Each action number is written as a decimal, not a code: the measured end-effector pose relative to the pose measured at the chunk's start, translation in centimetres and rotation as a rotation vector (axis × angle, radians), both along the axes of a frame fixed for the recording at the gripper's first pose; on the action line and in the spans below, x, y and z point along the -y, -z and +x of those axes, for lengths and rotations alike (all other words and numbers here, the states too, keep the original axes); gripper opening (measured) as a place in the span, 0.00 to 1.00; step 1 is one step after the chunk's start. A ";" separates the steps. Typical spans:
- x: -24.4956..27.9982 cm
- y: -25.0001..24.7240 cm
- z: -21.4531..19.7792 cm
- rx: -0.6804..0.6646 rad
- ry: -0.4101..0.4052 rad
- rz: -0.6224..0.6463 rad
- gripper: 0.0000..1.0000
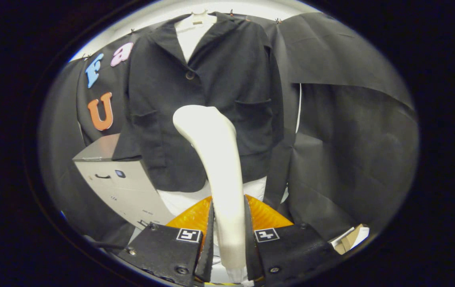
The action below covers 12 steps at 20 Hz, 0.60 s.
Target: Iron the clothes twice with a garment steamer, once on the left side and once on the right side.
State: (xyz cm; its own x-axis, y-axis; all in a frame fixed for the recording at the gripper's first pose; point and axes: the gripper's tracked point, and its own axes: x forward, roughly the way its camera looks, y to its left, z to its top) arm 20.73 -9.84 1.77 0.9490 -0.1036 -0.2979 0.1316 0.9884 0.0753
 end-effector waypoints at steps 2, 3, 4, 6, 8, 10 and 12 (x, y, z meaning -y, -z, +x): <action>-1.3 -0.6 -3.2 0.030 0.006 0.001 0.36; -2.1 -0.9 -4.7 0.041 0.004 0.004 0.36; -2.9 -1.1 -6.3 0.052 0.006 0.006 0.36; -4.1 -1.4 -9.2 0.075 0.009 0.002 0.36; -5.3 -1.6 -11.8 0.092 0.008 -0.001 0.36; -6.7 -1.4 -14.4 0.105 0.000 -0.006 0.36; -8.1 -1.4 -16.7 0.118 -0.023 -0.008 0.36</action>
